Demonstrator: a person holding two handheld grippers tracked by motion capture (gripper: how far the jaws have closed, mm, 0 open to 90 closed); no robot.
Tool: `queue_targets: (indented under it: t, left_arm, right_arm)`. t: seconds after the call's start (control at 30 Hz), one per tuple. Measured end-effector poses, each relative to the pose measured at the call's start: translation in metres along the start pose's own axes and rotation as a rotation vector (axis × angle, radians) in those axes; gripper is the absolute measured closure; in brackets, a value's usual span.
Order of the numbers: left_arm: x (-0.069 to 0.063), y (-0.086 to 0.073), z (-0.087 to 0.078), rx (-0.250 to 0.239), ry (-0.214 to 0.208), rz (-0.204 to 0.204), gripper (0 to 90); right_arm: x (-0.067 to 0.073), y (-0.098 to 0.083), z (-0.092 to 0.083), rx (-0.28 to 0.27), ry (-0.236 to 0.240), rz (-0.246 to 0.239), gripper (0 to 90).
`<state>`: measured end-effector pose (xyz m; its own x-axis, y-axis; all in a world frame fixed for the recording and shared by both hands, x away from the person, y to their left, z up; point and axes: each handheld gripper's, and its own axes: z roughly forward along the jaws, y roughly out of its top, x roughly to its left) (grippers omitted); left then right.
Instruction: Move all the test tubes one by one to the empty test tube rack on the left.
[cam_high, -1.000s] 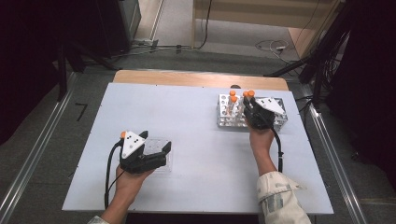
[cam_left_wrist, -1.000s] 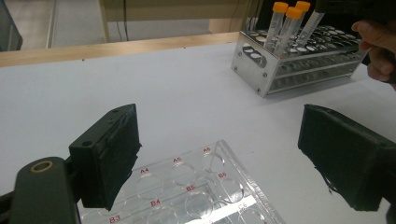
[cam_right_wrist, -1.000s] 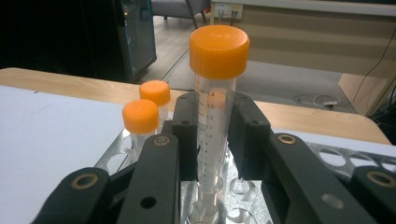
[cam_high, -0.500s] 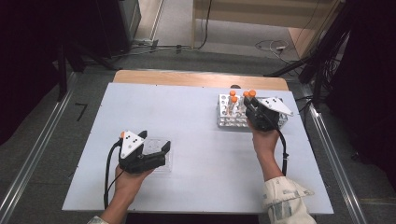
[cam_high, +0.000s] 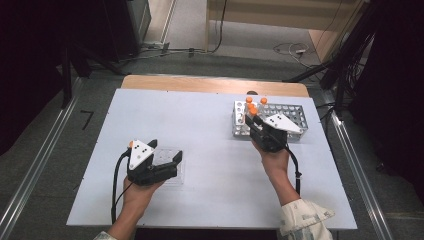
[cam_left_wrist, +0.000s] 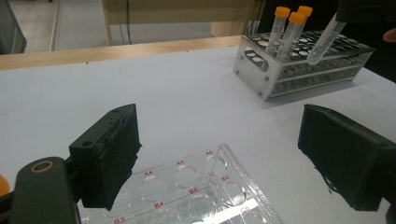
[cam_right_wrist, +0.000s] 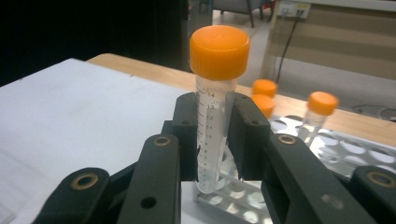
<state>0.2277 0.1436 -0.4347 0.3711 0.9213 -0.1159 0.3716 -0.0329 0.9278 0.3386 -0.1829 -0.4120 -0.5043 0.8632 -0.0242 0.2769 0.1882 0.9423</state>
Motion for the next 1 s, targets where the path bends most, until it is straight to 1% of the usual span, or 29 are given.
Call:
queue_targets:
  t: [0.17, 0.33, 0.37, 0.4, 0.6, 0.77, 1.0]
  left_arm:
    - [0.000, 0.000, 0.000, -0.002, 0.001, -0.002, 13.8]
    - [0.000, 0.000, 0.000, -0.005, 0.001, -0.003, 13.8]
    - [-0.001, 0.001, 0.000, -0.004, 0.000, -0.003, 13.8]
    - [-0.001, 0.001, 0.000, -0.004, 0.000, -0.003, 13.8]
    - [-0.002, 0.001, 0.000, -0.008, -0.003, -0.004, 13.8]
    - [-0.004, 0.003, 0.001, -0.010, -0.006, -0.001, 13.9]
    - [-0.007, 0.005, 0.003, -0.015, -0.016, 0.001, 13.9]
  right_arm:
    - [0.013, -0.001, 0.002, 0.016, 0.046, -0.020, 71.6]
    - [0.029, -0.001, 0.003, 0.028, 0.092, -0.038, 71.6]
    - [0.034, -0.001, 0.004, 0.029, 0.104, -0.049, 71.6]
    - [0.034, -0.001, 0.004, 0.029, 0.104, -0.049, 71.6]
    - [0.047, -0.004, 0.006, 0.052, 0.140, -0.068, 71.6]
    - [0.058, -0.006, 0.008, 0.066, 0.174, -0.090, 71.6]
    - [0.072, -0.006, 0.006, 0.072, 0.225, -0.117, 71.6]
